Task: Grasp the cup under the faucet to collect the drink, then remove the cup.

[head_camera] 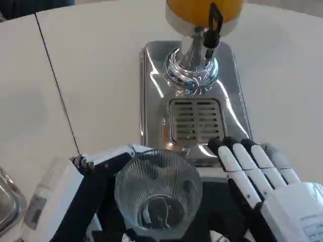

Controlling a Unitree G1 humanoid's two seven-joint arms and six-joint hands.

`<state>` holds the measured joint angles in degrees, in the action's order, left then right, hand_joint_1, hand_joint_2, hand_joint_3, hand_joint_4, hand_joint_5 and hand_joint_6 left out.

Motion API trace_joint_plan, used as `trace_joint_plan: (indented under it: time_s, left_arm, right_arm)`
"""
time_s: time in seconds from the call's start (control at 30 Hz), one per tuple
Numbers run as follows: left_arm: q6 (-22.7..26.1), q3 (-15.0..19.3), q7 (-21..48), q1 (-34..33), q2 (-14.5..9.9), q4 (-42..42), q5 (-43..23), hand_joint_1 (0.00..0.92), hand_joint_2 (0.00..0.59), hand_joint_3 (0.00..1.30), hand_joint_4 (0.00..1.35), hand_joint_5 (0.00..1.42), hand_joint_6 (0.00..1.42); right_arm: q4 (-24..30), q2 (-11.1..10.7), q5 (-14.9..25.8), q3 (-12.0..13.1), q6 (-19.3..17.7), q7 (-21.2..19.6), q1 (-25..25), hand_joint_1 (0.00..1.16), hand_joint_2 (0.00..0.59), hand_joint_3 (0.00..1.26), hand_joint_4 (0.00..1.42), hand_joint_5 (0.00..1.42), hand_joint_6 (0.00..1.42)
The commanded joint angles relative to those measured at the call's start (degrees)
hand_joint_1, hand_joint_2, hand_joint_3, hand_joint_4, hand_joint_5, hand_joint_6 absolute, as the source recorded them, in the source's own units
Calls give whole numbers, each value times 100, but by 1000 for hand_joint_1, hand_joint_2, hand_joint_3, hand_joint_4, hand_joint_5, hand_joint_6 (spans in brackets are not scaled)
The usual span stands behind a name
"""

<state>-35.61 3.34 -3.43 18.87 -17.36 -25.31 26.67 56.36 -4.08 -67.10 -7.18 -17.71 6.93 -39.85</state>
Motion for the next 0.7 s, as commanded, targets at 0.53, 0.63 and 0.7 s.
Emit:
trace_joint_plan:
  time_s: [0.53,0.63,0.7]
  left_arm:
    - [142,-57,-103,-119,337,102,157,792,0,1124,1060,1351,1424]
    - [320,-121,-131,-326,490,211,268,789,0,1123,1060,1351,1424]
    - [497,-206,-167,-622,624,351,396,788,0,1122,1060,1351,1424]
  right_arm:
    - [117,142,-51,8,136,62,-160,141,586,0,0,0,0]
    - [113,183,-36,47,152,-3,-187,142,586,0,0,0,0]
    - [83,172,4,109,152,-38,-187,142,586,0,0,0,0]
